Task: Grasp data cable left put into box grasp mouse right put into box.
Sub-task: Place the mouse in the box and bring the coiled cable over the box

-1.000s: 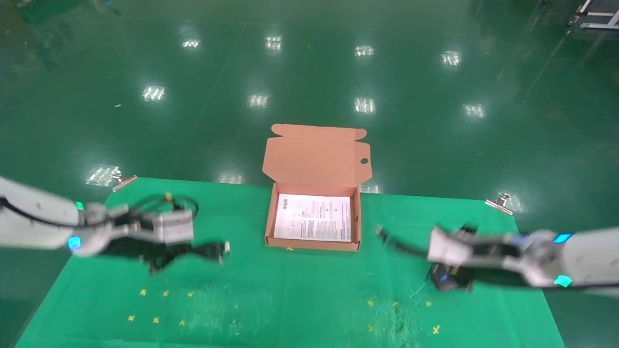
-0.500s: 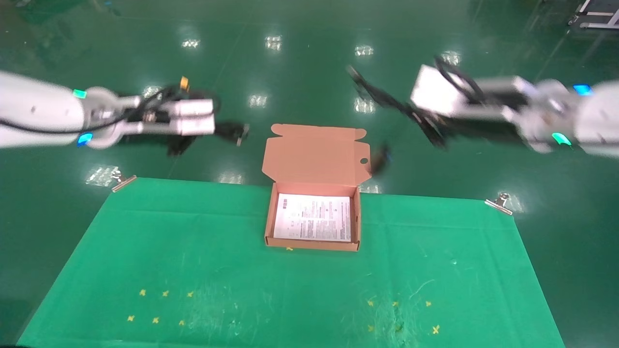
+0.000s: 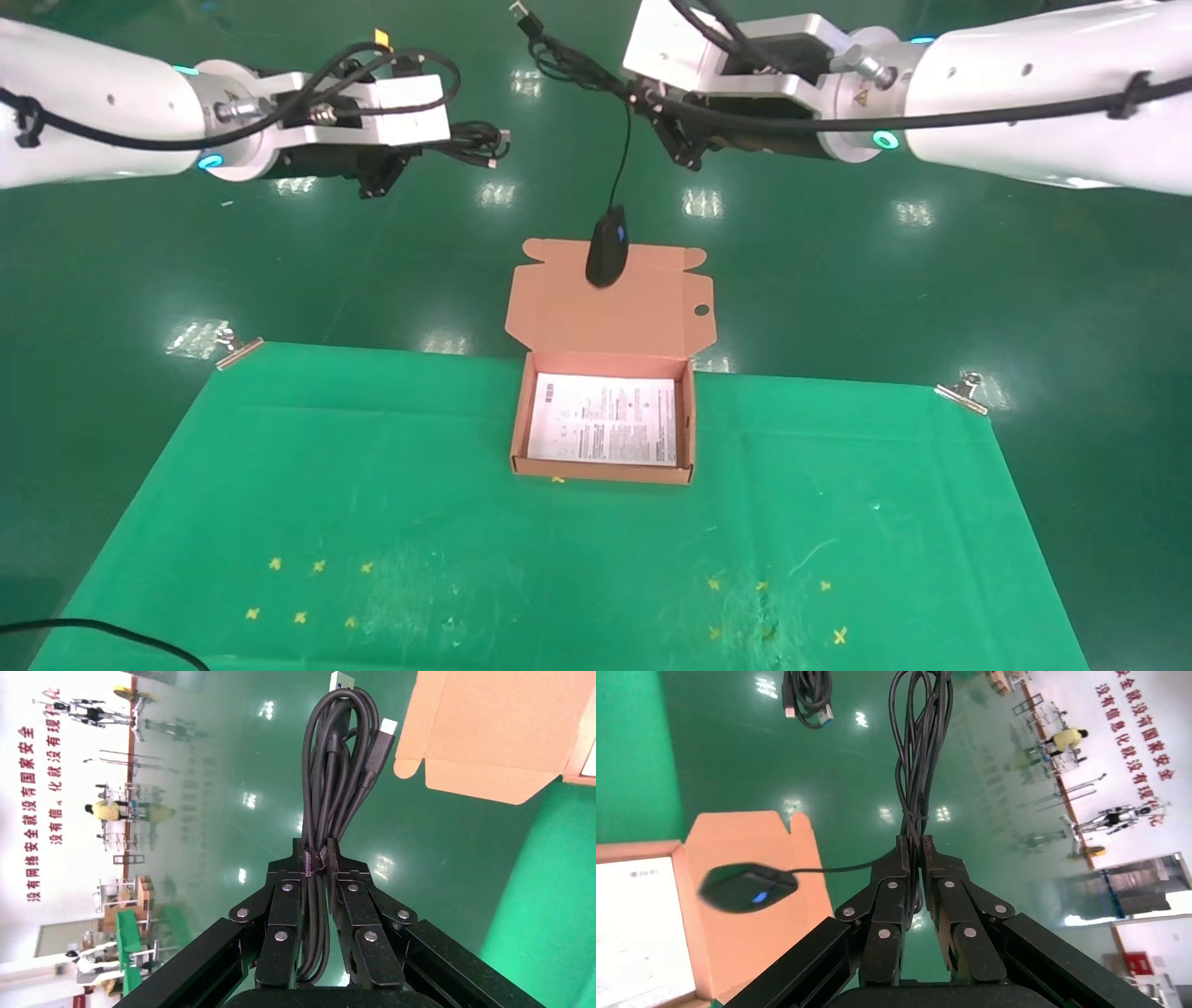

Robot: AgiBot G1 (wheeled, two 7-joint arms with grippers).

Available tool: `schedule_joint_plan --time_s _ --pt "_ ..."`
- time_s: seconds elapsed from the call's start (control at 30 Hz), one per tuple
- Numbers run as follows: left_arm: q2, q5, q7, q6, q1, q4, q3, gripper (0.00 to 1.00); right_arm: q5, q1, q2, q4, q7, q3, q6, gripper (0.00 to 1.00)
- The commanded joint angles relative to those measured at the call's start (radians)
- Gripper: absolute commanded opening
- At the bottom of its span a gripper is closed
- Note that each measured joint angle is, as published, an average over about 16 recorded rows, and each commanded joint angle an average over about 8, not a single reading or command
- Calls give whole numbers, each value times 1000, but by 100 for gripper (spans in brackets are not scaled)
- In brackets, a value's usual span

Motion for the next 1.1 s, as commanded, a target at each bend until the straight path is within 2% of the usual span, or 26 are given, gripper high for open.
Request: schedule_joint_plan --time_s 0.03,0.37,0.77,1.1 --pt "6 -1 3 -7 -8 10 -2 0 6 12 -17 -24 -17 -2 5 0" --pt "-60 -19 0 69 32 -50 8 0 16 -24 -41 -49 -35 -16 11 0" --pt "-170 37 -120 198 78 -197 18 0 37 -71 -113 -163 -89 -42 30 0" --pt "-198 76 -184 243 94 -271 23 0 84 -128 -181 -239 -107 -68 63 0"
